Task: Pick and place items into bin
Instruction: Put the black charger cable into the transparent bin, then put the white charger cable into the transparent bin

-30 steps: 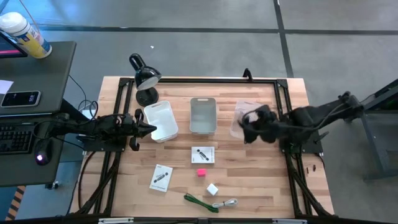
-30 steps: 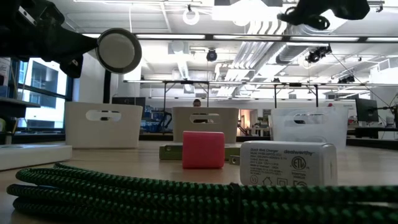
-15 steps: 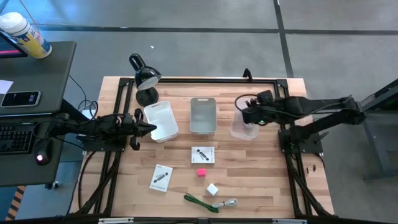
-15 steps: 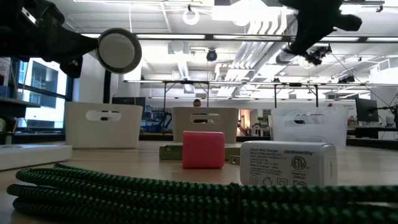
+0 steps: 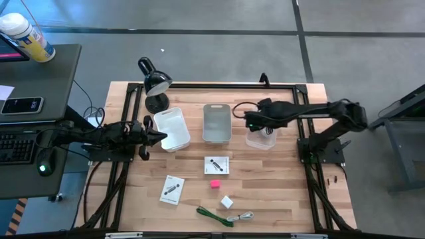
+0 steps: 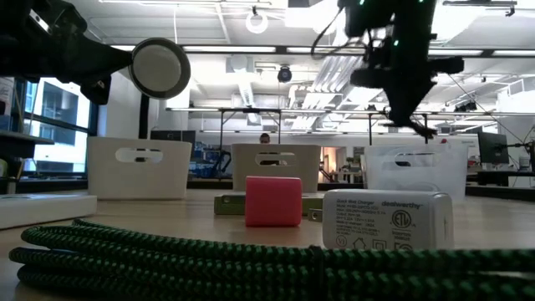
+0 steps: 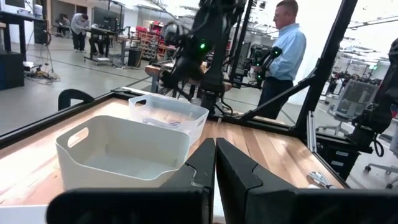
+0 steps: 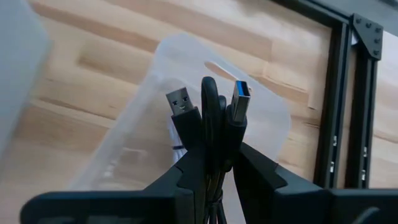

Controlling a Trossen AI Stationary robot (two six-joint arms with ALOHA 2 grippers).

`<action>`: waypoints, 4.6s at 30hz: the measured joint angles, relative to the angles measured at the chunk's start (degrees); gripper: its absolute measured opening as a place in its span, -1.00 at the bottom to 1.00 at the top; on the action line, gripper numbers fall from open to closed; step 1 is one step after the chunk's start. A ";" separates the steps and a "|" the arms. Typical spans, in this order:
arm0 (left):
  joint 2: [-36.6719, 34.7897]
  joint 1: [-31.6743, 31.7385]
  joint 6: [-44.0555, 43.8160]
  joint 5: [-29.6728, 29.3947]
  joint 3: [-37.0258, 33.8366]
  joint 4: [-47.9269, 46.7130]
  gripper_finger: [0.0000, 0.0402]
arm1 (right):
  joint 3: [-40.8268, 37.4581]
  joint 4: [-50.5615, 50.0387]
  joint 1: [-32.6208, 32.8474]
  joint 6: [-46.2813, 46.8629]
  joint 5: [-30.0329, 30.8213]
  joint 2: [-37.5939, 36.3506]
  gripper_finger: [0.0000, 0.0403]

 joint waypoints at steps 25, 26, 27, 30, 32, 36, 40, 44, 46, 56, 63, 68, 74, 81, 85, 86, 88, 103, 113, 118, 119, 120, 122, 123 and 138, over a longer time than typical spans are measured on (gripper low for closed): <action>0.00 0.00 -0.02 -0.02 0.00 0.02 -0.99 | -0.02 -0.06 -1.85 -1.73 -1.91 4.49 -0.64; 0.00 0.00 -0.02 -0.02 0.00 0.02 -0.99 | -0.02 -0.03 -1.85 -1.99 -1.89 4.49 -0.62; 0.00 0.00 -0.02 -0.02 0.00 0.02 -0.99 | -0.02 -0.04 -1.85 -2.31 -1.88 4.49 -0.58; 0.02 0.00 0.00 -0.02 0.00 0.00 -0.99 | 0.00 -0.06 -1.85 -2.61 -1.50 4.49 -0.45; 0.00 0.00 0.00 -0.02 0.00 0.00 -0.99 | 0.00 -0.14 -1.85 -2.63 -1.48 4.49 -0.36; 0.02 0.00 0.00 -0.02 0.00 0.00 -0.99 | 0.00 -0.65 -1.74 -2.67 -2.69 4.37 -0.20; 0.00 0.00 0.00 -0.08 0.00 0.00 -0.99 | 0.00 -0.59 -0.60 -4.33 -4.68 3.07 -0.09; 0.00 0.00 0.00 -0.74 0.00 -0.04 -0.99 | 0.00 -0.40 1.96 -4.60 -6.53 0.25 -0.07; 0.00 0.00 -0.02 -1.07 0.00 -0.04 -0.99 | 0.00 -0.06 3.56 -5.31 -7.88 -1.64 -0.08; 0.00 0.00 -0.01 -1.07 0.00 -0.04 -0.99 | 0.07 5.23 16.20 -6.52 -14.43 -11.72 -0.24; 0.02 0.00 -0.02 0.30 0.00 -0.10 -0.99 | 0.09 19.15 27.23 -5.67 -16.81 -12.76 -0.28; 0.02 0.00 -0.04 3.16 0.00 -0.55 -0.99 | 0.09 27.53 34.23 -1.58 -16.32 -10.45 -0.25; 0.02 0.00 -4.03 3.69 0.00 -0.46 -0.99 | 0.09 33.95 42.14 -1.79 -13.04 -5.54 -0.26; 0.00 0.00 -6.25 3.63 0.00 -0.72 -0.99 | 0.09 37.11 50.09 -3.04 -12.85 1.82 -0.22; 0.01 0.00 -6.62 3.56 0.00 -0.72 -0.99 | 0.09 41.75 53.64 -5.56 -11.48 6.02 -0.19; 0.02 0.00 -6.64 3.51 0.00 -0.72 -0.99 | 0.09 42.93 54.30 -6.61 -11.44 7.13 -0.19; 0.02 0.00 -6.60 3.50 0.00 -0.72 -0.99 | 0.09 45.40 55.23 -8.52 -11.72 9.39 -0.19; 0.00 0.00 -7.19 6.21 0.00 -1.19 -0.99 | 0.09 60.49 54.15 -10.45 -14.90 20.67 -0.21; 0.02 0.00 -7.06 8.17 0.00 -1.44 -0.99 | 0.00 59.57 52.72 -13.29 -15.63 22.51 -0.21; 0.00 -0.01 -7.06 8.14 0.00 -1.51 -0.99 | 0.00 59.62 52.36 -17.15 -19.25 23.54 -0.23; 0.01 0.00 -7.06 8.08 0.00 -1.51 -0.99 | 0.00 59.83 52.37 -17.84 -20.25 23.70 -0.24; 0.02 0.00 -7.06 8.00 0.00 -1.51 -0.99 | 0.00 59.96 52.37 -18.12 -20.85 23.98 -0.23; 0.02 -0.02 -7.06 8.00 0.00 -1.53 -0.99 | 0.00 60.01 52.35 -19.03 -22.11 24.46 -0.24; 0.02 -0.01 -7.06 8.00 0.00 -1.53 -0.99 | 0.00 60.01 52.37 -19.50 -22.34 24.80 -0.24; 0.02 -0.02 -7.06 7.98 0.00 -1.53 -0.99 | 0.22 51.81 51.00 -16.04 -22.32 26.29 -0.31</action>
